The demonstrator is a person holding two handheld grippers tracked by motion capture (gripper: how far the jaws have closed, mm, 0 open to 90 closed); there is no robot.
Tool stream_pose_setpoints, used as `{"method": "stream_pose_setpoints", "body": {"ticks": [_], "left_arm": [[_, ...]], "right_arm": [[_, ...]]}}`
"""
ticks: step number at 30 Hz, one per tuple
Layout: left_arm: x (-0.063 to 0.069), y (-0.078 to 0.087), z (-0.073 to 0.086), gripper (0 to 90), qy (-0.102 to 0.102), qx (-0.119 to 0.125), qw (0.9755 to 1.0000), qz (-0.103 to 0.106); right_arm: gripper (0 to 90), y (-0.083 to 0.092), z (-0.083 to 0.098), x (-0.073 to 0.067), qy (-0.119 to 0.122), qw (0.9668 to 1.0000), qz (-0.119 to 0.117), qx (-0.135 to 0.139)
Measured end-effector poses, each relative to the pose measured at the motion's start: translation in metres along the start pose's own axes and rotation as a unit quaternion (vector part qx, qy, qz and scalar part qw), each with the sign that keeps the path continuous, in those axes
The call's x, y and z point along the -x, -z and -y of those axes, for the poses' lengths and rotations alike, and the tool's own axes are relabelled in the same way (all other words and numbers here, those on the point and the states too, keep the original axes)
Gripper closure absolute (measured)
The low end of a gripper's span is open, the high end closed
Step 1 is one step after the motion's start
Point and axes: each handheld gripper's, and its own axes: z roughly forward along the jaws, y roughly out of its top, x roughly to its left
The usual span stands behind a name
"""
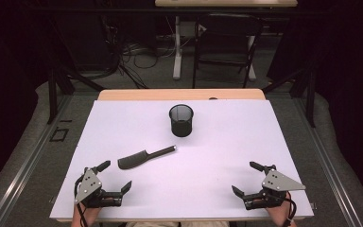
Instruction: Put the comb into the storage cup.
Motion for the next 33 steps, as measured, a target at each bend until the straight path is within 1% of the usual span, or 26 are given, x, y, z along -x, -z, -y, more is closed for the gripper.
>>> {"method": "stream_pose_setpoints", "body": {"ticks": [2,5,6,9,11,15,18,21,23,25,26,27,29,33], "left_arm": [[-0.001,-0.001,0.000,0.0,0.000,-0.006,1.0000,0.001],[-0.002,-0.001,0.001,0.0,0.005,-0.006,1.0000,0.000],[-0.002,-0.002,0.000,0.0,0.002,-0.008,1.0000,0.002],[-0.003,-0.003,0.000,0.0,0.005,-0.008,1.0000,0.003],[-0.003,-0.004,0.000,0.0,0.002,-0.013,0.9999,0.005],[-0.004,-0.007,-0.003,0.0,0.000,-0.011,0.9999,0.003],[-0.002,-0.010,-0.005,0.0,-0.004,-0.015,0.9999,-0.001],[-0.002,-0.014,-0.007,0.0,-0.013,-0.021,0.9997,-0.004],[-0.002,-0.016,-0.008,0.0,-0.005,-0.020,0.9998,-0.004],[-0.001,-0.018,-0.009,0.0,-0.012,-0.018,0.9997,-0.006],[-0.002,-0.020,-0.010,0.1,-0.009,-0.025,0.9996,-0.006],[-0.002,-0.020,-0.010,0.1,-0.009,-0.025,0.9996,-0.006],[-0.003,-0.022,-0.010,0.1,-0.002,-0.029,0.9996,-0.005],[-0.007,-0.025,-0.011,0.0,0.017,-0.024,0.9996,-0.003]], "right_arm": [[0.0,-0.001,0.000,0.000,0.000,1.0000,0.002,-0.002],[0.0,-0.001,0.001,0.000,0.001,1.0000,0.002,-0.002],[0.0,-0.001,0.000,0.000,0.003,1.0000,0.001,-0.002],[0.0,-0.002,0.000,0.000,0.004,1.0000,0.001,-0.002],[0.0,-0.002,0.001,0.001,0.004,1.0000,0.001,-0.003],[0.0,-0.003,0.001,0.002,0.003,1.0000,0.001,-0.009],[0.0,-0.004,0.002,0.002,0.002,1.0000,0.003,-0.009],[0.0,-0.004,0.002,0.001,0.001,0.9999,0.004,-0.011],[0.0,-0.004,0.002,0.002,0.007,0.9999,0.006,-0.013],[0.0,-0.005,0.002,0.002,0.007,0.9999,0.004,-0.014],[0.0,-0.005,0.002,0.002,0.005,0.9998,0.004,-0.017],[0.0,-0.005,0.002,0.002,0.005,0.9998,0.004,-0.017],[0.0,-0.005,0.002,0.002,0.007,0.9998,0.005,-0.017],[0.0,-0.006,0.002,0.001,0.008,0.9998,0.004,-0.018]]}}
